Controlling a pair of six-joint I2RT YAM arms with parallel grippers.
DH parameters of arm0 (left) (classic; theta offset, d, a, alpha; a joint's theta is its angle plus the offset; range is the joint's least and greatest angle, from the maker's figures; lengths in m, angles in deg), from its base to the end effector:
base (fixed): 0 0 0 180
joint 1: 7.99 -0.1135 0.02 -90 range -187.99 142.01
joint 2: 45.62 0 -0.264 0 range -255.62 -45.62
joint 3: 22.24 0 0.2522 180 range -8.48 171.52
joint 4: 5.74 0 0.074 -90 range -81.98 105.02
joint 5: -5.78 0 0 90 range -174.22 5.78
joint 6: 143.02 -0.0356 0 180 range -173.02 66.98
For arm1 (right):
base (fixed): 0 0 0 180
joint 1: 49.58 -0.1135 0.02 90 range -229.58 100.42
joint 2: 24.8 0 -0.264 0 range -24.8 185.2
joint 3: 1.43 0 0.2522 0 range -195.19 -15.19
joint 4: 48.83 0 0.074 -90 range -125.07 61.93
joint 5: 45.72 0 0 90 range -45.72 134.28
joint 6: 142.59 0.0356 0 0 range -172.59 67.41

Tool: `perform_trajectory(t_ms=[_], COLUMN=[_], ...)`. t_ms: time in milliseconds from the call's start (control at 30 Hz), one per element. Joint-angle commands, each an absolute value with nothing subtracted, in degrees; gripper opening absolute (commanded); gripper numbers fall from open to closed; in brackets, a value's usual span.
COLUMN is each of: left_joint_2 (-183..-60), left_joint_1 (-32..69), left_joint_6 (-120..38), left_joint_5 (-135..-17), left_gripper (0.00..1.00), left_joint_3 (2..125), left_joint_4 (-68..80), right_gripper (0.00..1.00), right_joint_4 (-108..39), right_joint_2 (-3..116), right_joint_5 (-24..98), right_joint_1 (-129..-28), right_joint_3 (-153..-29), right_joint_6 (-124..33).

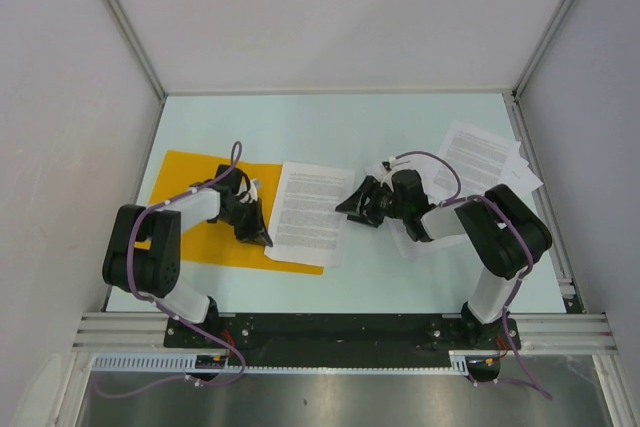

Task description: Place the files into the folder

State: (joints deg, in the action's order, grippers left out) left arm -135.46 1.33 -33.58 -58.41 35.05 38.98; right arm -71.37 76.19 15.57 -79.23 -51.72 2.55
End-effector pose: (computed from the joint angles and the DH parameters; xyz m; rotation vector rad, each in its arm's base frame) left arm 0.2493 -0.0566 0.1384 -0.1851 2.9461 -0.7367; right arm 0.2721 0.1746 0.1278 0.1631 2.3145 1.3597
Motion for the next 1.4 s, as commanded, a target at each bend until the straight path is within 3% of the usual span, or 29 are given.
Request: perform_trajectory(t_ms=[0, 333, 400, 500, 900, 1367], left_joint_2=[-136.3, -136.2, -136.2, -135.7, -129.3, -127.8], left_joint_1=[0.7, 0.8, 0.8, 0.8, 0.1, -3.7], left_joint_6=[-34.9, -34.9, -35.0, -35.0, -33.2, -31.6], left_joint_5=[-59.3, -58.9, -58.4, -58.5, -63.0, -64.9], left_gripper=[0.00, 0.00, 0.00, 0.00, 0.00, 0.00], left_joint_3=[36.2, 35.8, 35.8, 36.0, 37.7, 36.3], left_joint_4=[38.0, 37.7, 37.6, 37.9, 43.1, 44.8], right_gripper=[0.64, 0.57, 0.49, 0.47, 0.59, 0.60], right_joint_4=[-69.3, -71.1, -73.8, -74.9, -67.0, -68.6], right_joint_2=[76.5, 79.3, 80.0, 80.0, 74.5, 74.9], right_joint_5=[18.5, 19.3, 18.8, 18.4, 20.7, 16.9], right_joint_1=[-79.5, -81.3, -81.7, -81.7, -80.2, -77.7], right_joint_3=[-51.9, -51.2, -50.4, -50.0, -49.9, -49.9], right_joint_6=[2.2, 3.8, 4.4, 4.6, -1.5, -1.5])
